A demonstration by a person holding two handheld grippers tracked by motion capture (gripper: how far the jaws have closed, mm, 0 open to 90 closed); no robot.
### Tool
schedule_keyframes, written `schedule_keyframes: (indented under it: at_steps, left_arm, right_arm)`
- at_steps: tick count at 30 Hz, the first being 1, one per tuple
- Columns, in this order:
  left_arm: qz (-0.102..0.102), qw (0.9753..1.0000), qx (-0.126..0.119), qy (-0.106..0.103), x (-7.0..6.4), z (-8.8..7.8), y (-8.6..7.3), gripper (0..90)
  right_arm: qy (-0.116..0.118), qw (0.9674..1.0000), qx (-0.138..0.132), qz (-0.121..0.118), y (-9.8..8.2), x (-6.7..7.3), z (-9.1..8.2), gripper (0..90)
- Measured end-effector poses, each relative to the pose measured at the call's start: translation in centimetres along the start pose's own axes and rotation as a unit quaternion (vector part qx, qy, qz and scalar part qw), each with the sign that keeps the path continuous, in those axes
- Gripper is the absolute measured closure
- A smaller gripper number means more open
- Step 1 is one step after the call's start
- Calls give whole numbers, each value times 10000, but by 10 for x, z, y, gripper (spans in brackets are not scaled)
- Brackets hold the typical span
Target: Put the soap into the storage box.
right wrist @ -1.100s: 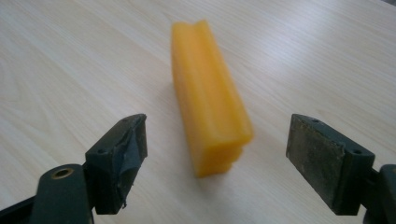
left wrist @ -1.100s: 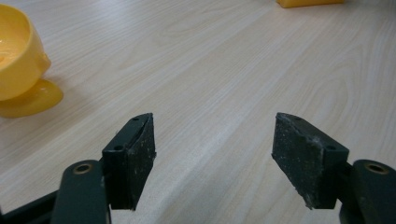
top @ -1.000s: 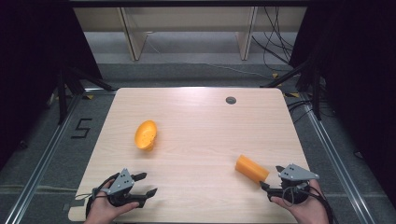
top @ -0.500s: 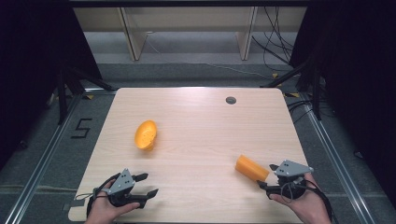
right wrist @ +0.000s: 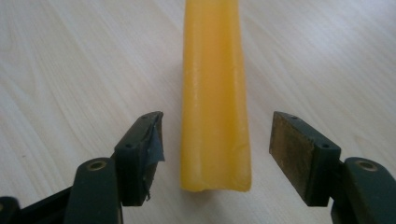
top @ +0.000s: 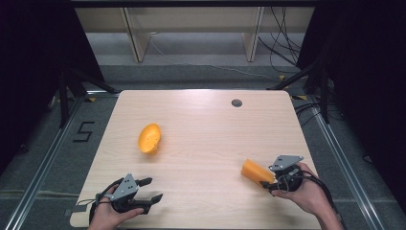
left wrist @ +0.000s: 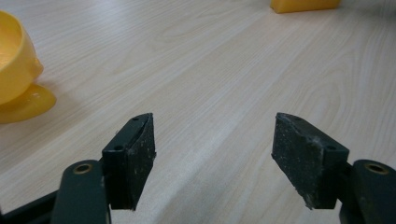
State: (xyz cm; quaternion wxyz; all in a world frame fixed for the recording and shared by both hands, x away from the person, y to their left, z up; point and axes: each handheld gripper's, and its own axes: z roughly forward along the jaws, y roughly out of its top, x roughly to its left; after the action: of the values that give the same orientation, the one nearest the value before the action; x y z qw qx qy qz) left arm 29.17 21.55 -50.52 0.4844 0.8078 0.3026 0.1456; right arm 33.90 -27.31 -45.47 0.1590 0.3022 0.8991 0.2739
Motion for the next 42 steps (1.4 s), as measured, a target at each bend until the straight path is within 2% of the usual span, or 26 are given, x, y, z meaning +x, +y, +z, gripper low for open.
schedule_keyframes:
  at_steps: [1, 2, 4, 8, 10, 12, 13, 15, 18, 21, 22, 24, 25, 27, 28, 30, 31, 32, 33, 34, 35, 37, 38, 40, 41, 42]
  left_arm:
    - [162, 9999, 30, 15, 2, -1, 1, 294]
    - [114, 9999, -3, -26, 1, 0, 0, 293]
    - [148, 9999, 31, -4, 2, 0, 0, 292]
    - [142, 9999, 36, -12, 1, 0, 0, 291]
    - [143, 9999, 62, -28, 2, 0, 0, 289]
    - [183, 9998, 96, -20, 2, 0, 0, 289]
    - [21, 9999, 97, -23, 0, 1, -1, 289]
    - [21, 10000, 54, -16, -1, 1, 0, 288]
    - [11, 10000, 54, -18, 0, 1, 0, 286]
    - [25, 10000, 68, -27, 0, 1, 0, 284]
    - [18, 10000, 41, -45, -1, 1, 0, 284]
    - [47, 10000, 43, -63, -1, 1, 0, 285]
    - [159, 9998, 78, -86, 0, 1, 1, 285]
    - [248, 9996, 10, -132, -3, 2, 2, 290]
    - [248, 9996, 10, -132, -3, 2, 2, 290]
    - [189, 9996, -24, -217, -6, 4, 5, 290]
    - [379, 9987, -89, -331, -8, 6, 10, 289]
    - [379, 9987, -89, -331, -8, 6, 10, 286]
    - [437, 9976, -129, -515, -13, 9, 16, 284]
    - [437, 9976, -129, -515, -13, 9, 16, 279]
    - [555, 9965, -123, -615, -14, 11, 20, 279]
    - [681, 9941, -128, -832, -19, 17, 27, 271]
    - [838, 9917, -107, -971, -21, 20, 30, 266]
    - [1041, 9878, -98, -1151, -28, 26, 37, 251]
    - [1119, 9855, -76, -1272, -32, 29, 41, 246]
    - [1211, 9832, -104, -1363, -35, 31, 44, 246]
  right_arm:
    - [0, 10000, 0, 0, 0, 0, 0, 359]
    - [68, 9998, 176, 2, 2, 0, 3, 377]
    - [135, 9995, 294, 19, 4, 0, 6, 394]
    - [93, 9994, 296, -139, 6, -2, 11, 438]
    - [158, 9990, 381, -187, 8, -4, 14, 483]
    - [255, 9980, 573, -67, 10, -4, 14, 525]
    - [283, 9978, 591, -93, 11, -4, 15, 555]
    - [328, 9974, 625, -117, 13, -4, 16, 597]
    - [361, 9971, 630, -242, 14, -6, 17, 604]
    - [325, 9975, 606, -172, 13, -5, 17, 613]
    - [390, 9969, 650, -201, 14, -4, 16, 614]
    - [338, 9970, 619, -317, 14, -4, 16, 615]
    - [347, 9967, 664, -324, 15, -3, 15, 615]
    - [377, 9954, 726, -507, 18, 0, 13, 616]
    - [377, 9954, 726, -507, 18, 0, 13, 616]
    - [622, 9919, 687, -870, 24, 8, 13, 616]
    - [698, 9914, 689, -871, 26, 13, 12, 616]
    - [789, 9896, 682, -993, 29, 17, 12, 616]
    - [954, 9866, 630, -1165, 32, 21, 13, 616]
    - [954, 9866, 630, -1165, 32, 21, 13, 616]
    - [1037, 9853, 627, -1208, 36, 27, 12, 616]
    - [1287, 9789, 523, -1499, 47, 38, 12, 616]
    - [1385, 9751, 469, -1667, 51, 42, 13, 616]
    - [1651, 9659, 420, -1948, 66, 58, 13, 616]
    - [1702, 9628, 368, -2065, 71, 63, 14, 616]
    - [1702, 9628, 368, -2065, 71, 63, 14, 616]
